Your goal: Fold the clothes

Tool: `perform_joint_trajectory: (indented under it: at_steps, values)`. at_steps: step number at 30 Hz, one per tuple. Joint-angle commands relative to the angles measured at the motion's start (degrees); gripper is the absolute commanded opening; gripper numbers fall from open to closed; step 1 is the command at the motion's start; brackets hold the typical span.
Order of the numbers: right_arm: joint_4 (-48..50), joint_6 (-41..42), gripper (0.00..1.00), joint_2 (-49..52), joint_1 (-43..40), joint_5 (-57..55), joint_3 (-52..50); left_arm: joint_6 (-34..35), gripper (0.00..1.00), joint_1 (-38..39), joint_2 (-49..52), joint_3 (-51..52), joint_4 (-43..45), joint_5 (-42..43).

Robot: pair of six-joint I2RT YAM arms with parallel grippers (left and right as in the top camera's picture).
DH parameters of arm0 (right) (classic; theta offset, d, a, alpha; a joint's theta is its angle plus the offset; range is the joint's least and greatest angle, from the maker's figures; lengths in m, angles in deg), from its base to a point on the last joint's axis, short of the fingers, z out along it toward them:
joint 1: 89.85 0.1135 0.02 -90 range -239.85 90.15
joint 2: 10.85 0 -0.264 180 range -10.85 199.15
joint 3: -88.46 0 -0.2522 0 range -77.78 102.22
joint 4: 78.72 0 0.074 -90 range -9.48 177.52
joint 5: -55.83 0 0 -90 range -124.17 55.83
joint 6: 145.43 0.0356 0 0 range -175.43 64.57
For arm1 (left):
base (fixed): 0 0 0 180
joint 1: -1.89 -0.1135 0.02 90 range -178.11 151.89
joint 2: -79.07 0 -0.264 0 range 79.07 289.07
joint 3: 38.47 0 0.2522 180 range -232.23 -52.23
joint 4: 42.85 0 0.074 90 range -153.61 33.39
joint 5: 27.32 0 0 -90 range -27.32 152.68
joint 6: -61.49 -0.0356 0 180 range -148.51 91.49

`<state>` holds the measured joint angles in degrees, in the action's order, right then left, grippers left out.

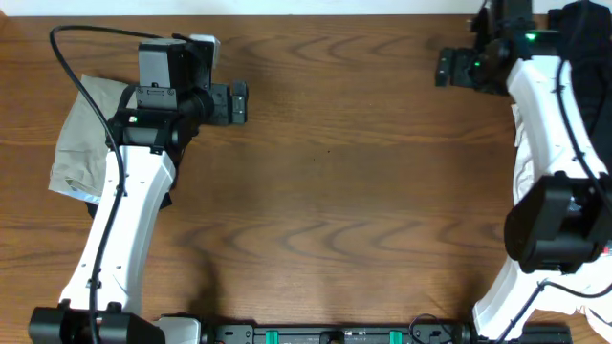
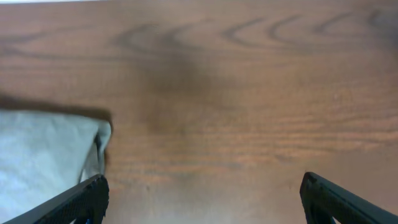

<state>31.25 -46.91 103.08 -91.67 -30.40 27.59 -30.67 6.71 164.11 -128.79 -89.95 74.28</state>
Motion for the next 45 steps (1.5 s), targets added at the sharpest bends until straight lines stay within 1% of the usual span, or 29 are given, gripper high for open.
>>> perform_joint_trajectory:
  at_steps: [1,4,7,10,13,16,20,23,27,31,35,45]
  values:
    - [-2.4,-1.2,0.99,-6.6,-1.2,-0.4,0.7,0.7,0.98,-0.9,0.3,-0.3,-3.0,-1.3]
    - [-4.7,-2.4,0.99,-10.4,-1.0,-0.6,0.7,0.7,0.98,-2.1,-0.5,-0.3,-7.0,-2.0]
    - [-5.5,-2.6,0.99,-14.6,-0.5,-0.6,-0.9,0.7,0.98,-4.0,-1.9,-0.3,-8.3,-2.0]
    - [-4.0,-2.6,0.99,-19.5,0.2,-1.0,-5.9,0.7,0.98,-6.3,-4.2,-0.3,-8.6,-1.6]
    - [-0.1,-2.4,0.99,-26.7,1.5,-1.0,-15.7,0.0,0.98,-8.2,-7.0,-0.2,-9.6,-0.3]
    - [6.1,-2.4,0.99,-36.3,3.5,-2.0,-28.3,-1.9,0.98,-9.5,-11.4,1.9,-9.8,3.5]
    - [11.7,-2.4,0.99,-50.1,6.5,-5.9,-41.0,-2.5,0.98,-10.2,-19.9,9.4,-6.4,3.4]
    - [12.6,-2.3,0.99,-59.9,8.3,-5.9,-46.3,-1.6,0.98,-10.3,-27.1,16.0,-2.9,3.4]
    - [12.1,-2.3,0.99,-70.3,9.0,-5.9,-49.7,-1.7,0.98,-10.2,-34.5,21.5,-1.4,3.0]
    - [10.4,-2.4,0.99,-76.3,9.0,-5.9,-50.0,-1.7,0.98,-10.2,-36.8,22.0,-3.5,2.9]
    - [8.4,-2.4,0.99,-79.0,9.0,-5.9,-50.0,-1.7,0.98,-10.2,-36.7,22.0,-4.1,2.9]
    - [-0.7,-2.4,0.99,-79.1,9.0,-5.9,-50.0,-1.7,0.98,-10.2,-34.3,22.0,-4.1,2.9]
